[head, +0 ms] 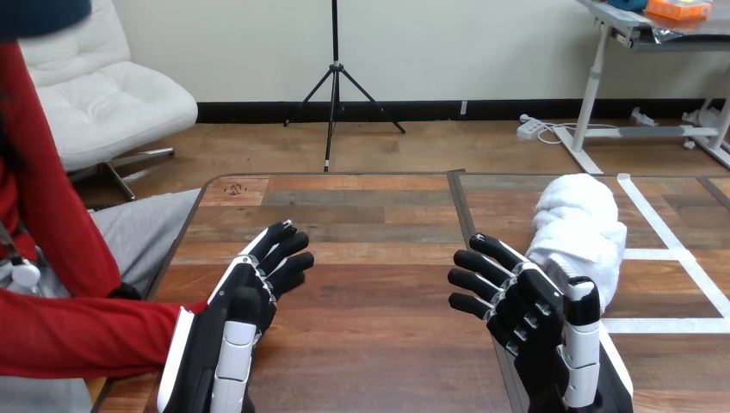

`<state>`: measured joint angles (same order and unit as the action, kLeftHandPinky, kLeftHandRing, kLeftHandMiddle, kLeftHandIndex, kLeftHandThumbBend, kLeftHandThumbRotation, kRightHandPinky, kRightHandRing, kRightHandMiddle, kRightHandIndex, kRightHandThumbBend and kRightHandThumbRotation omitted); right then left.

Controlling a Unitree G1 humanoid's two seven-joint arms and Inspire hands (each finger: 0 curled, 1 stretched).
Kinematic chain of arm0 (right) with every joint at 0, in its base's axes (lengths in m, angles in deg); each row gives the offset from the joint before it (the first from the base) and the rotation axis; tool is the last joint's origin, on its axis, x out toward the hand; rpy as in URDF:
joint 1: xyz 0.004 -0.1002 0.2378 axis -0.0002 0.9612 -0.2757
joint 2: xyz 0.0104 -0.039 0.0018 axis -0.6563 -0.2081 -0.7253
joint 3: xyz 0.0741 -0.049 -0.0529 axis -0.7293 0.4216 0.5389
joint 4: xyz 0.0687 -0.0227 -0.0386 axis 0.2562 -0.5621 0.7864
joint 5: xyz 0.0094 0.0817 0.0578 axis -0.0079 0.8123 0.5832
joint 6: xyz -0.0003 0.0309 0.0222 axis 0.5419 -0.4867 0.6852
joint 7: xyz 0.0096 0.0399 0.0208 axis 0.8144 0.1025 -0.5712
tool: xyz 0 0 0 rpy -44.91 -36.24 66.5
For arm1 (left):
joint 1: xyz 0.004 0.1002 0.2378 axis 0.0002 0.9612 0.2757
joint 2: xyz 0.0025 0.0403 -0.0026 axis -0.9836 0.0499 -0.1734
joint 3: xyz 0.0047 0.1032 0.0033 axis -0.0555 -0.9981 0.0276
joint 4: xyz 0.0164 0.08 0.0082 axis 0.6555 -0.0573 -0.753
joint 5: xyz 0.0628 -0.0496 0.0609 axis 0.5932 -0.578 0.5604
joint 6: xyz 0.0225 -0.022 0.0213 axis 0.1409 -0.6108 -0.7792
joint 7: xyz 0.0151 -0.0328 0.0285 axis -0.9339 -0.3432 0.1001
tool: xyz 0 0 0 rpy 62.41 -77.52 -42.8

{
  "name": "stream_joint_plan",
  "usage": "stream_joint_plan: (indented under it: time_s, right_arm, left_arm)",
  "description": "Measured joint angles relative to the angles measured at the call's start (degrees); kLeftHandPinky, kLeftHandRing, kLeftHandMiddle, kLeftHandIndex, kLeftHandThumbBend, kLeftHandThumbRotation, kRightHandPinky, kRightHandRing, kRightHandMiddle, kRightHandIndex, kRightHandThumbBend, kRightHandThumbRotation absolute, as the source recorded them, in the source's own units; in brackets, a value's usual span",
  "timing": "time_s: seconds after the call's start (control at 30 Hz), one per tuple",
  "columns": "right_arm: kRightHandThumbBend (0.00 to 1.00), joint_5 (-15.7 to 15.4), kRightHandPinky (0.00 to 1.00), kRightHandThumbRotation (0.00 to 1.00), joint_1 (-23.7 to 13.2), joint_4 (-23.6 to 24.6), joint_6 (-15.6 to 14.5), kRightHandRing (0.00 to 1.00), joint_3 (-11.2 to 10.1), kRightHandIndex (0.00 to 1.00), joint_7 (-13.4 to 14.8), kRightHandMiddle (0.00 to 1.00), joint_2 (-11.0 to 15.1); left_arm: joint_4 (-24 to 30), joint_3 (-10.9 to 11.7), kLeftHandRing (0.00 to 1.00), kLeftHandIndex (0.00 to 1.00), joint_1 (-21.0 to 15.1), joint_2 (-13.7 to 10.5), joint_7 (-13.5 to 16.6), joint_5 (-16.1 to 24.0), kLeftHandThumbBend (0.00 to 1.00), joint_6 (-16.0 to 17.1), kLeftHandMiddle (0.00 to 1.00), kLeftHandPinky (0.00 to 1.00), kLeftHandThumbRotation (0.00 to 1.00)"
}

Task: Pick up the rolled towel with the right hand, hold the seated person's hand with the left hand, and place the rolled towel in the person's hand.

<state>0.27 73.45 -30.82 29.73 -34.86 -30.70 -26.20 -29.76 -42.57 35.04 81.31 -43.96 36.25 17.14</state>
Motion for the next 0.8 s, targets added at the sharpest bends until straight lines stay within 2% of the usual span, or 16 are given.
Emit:
stream_joint_plan:
  time_s: [0.8]
  right_arm:
    - [0.90, 0.0, 0.78, 1.00, 0.0, 0.0, 0.0, 0.82, 0.0, 0.83, -0.1, 0.82, 0.0]
  left_arm:
    - [0.0, 0.2, 0.83, 0.84, 0.0, 0.0, 0.2, 1.3, 0.72, 0.0, 0.84, 0.86, 1.00]
